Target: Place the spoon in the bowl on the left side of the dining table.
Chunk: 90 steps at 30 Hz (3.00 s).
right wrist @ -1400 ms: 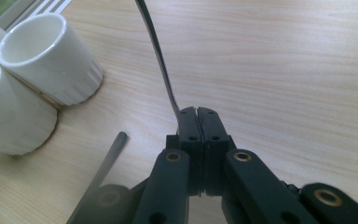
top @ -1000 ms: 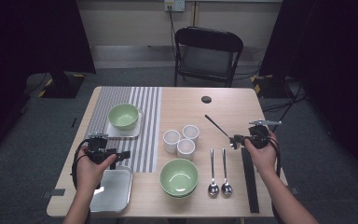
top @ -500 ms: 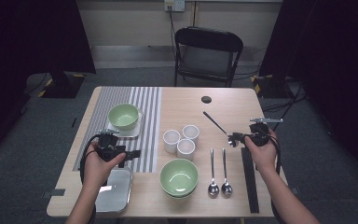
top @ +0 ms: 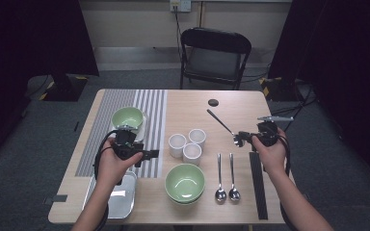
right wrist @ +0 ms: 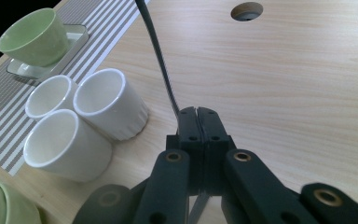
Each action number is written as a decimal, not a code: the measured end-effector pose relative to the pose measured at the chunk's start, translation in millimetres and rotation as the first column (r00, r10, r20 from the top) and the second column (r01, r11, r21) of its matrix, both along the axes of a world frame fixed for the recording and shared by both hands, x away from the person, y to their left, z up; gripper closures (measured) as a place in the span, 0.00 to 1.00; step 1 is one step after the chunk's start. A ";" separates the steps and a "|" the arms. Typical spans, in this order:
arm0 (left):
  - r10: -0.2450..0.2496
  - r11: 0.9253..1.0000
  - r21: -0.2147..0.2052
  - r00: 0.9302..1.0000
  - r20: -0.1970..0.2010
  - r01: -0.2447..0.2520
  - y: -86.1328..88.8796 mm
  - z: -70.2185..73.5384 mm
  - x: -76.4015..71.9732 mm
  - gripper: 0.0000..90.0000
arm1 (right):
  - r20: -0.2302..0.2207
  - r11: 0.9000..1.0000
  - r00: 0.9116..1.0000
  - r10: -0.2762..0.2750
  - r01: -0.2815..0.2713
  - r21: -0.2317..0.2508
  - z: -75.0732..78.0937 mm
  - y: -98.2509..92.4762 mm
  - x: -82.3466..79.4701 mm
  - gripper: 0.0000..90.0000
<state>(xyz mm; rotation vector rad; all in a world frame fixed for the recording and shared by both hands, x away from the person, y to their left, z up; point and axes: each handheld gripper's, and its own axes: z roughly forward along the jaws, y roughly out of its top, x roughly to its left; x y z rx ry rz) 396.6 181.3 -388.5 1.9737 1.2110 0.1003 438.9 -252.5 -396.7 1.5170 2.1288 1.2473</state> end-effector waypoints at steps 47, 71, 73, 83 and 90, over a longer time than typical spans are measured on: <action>-0.073 0.991 -0.113 0.997 -0.030 0.069 -92.8 -4.3 29.1 0.36 | 0.010 0.983 0.986 0.164 -0.165 0.084 12.2 55.4 -11.5 1.00; 0.016 0.953 -0.303 1.000 -0.015 -0.020 -106.2 -3.5 39.5 0.57 | -0.014 0.957 0.970 0.243 -0.238 0.164 7.4 76.3 -16.0 1.00; 0.012 0.953 -0.303 1.000 -0.014 -0.016 -106.9 -4.3 39.7 0.58 | -0.013 0.956 0.969 0.245 -0.240 0.167 7.5 77.0 -16.1 1.00; 0.026 0.949 -0.314 1.000 -0.012 -0.028 -108.1 -5.0 40.1 0.69 | -0.012 0.946 0.968 0.251 -0.242 0.217 8.8 79.2 -17.4 1.00; 0.031 0.937 -0.347 0.999 -0.023 -0.037 -107.4 -5.8 40.0 0.75 | -0.021 0.933 0.964 0.265 -0.251 0.258 7.6 82.2 -17.8 1.00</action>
